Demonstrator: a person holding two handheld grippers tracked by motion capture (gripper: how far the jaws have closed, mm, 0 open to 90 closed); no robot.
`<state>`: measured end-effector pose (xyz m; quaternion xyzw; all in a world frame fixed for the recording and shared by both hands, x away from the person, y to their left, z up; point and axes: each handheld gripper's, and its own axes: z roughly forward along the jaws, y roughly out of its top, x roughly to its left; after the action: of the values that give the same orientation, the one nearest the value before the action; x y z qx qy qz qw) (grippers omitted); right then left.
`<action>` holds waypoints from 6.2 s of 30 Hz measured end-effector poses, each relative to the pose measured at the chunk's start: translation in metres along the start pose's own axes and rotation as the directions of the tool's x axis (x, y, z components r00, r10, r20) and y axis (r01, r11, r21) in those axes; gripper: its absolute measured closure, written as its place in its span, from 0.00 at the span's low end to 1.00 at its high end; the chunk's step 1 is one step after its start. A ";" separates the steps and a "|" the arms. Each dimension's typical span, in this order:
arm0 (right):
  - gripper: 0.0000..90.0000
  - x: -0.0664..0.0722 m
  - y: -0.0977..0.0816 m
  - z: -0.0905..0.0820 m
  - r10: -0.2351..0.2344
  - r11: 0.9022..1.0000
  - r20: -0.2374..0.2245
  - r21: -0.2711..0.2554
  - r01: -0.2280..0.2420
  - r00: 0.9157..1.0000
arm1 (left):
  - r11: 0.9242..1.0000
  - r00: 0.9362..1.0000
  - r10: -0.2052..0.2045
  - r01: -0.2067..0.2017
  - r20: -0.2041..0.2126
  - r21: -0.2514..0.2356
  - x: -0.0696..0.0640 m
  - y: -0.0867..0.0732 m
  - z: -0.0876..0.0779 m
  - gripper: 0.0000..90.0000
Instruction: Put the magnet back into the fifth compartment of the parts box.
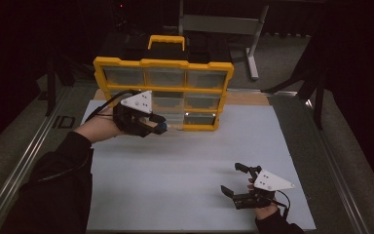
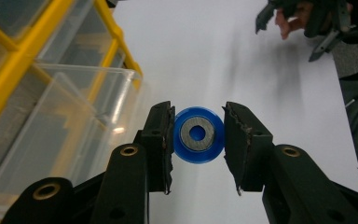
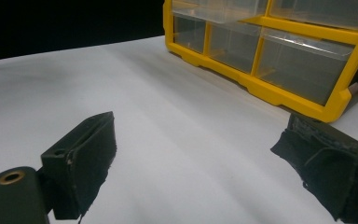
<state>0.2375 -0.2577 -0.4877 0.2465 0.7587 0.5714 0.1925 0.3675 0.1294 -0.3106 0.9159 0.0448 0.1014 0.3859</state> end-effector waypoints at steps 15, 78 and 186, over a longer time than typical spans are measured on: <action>0.11 0.000 -0.001 0.001 0.006 1.000 -0.005 0.001 -0.006 1.000 | 0.994 0.996 -0.081 0.077 -0.049 -0.079 0.043 0.009 -0.010 0.69; 0.11 -0.003 -0.003 0.000 0.009 1.000 -0.004 0.002 -0.009 1.000 | 0.980 0.978 -0.180 0.188 -0.107 0.064 0.078 -0.006 0.030 0.43; 0.11 0.001 0.000 0.000 -0.005 1.000 -0.002 0.003 0.005 1.000 | 0.915 0.902 -0.389 0.356 -0.188 -0.188 -0.116 -0.109 0.013 0.00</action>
<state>0.2374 -0.2570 -0.4876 0.2444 0.7605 0.5698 0.1930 0.2565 0.1782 -0.4154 0.8417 0.2544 0.1300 0.4582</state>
